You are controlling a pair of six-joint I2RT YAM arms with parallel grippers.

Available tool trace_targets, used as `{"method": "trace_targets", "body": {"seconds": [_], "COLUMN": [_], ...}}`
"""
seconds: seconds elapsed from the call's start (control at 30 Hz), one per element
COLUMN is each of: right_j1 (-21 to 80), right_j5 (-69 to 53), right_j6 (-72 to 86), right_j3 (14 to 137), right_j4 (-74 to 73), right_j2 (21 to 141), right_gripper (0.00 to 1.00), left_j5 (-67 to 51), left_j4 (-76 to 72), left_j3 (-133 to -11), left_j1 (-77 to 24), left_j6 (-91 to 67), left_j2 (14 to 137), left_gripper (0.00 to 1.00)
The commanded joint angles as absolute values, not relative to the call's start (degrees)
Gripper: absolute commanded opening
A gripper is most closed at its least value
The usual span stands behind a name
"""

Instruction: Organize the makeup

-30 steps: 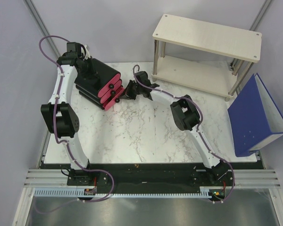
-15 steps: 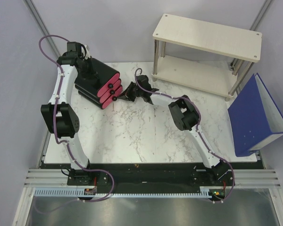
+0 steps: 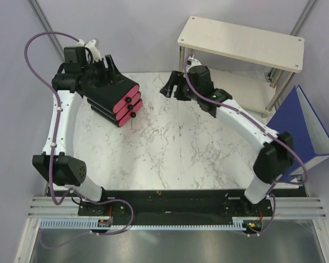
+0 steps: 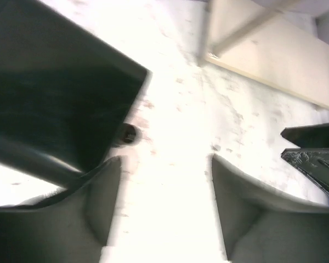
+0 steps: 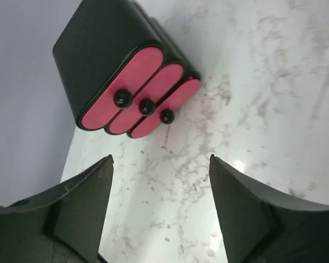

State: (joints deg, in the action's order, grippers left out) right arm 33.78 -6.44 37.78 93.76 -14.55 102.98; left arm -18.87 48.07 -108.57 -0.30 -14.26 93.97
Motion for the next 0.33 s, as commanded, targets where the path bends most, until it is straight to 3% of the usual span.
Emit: {"method": "trace_targets", "body": {"seconds": [0.0, 0.17, 0.3], "right_j1": [32.0, 31.3, 31.2], "right_j5": [4.0, 7.0, 8.5], "right_j6": [30.2, 33.2, 36.9], "right_j3": [81.7, 69.0, 63.5], "right_j4": [-23.1, -25.0, -25.4], "right_j2": [93.4, 83.1, 78.5], "right_gripper": [0.82, 0.95, 0.98], "left_j5": [-26.5, -28.3, -30.0], "left_j4": [43.4, 38.8, 37.9], "left_j3": [-98.2, -89.0, -84.7], "left_j1": [-5.5, -8.9, -10.5], "left_j6": [-9.8, -10.0, -8.4], "left_j2": [88.3, 82.3, 80.9], "left_gripper": [0.85, 0.99, 0.99]}}
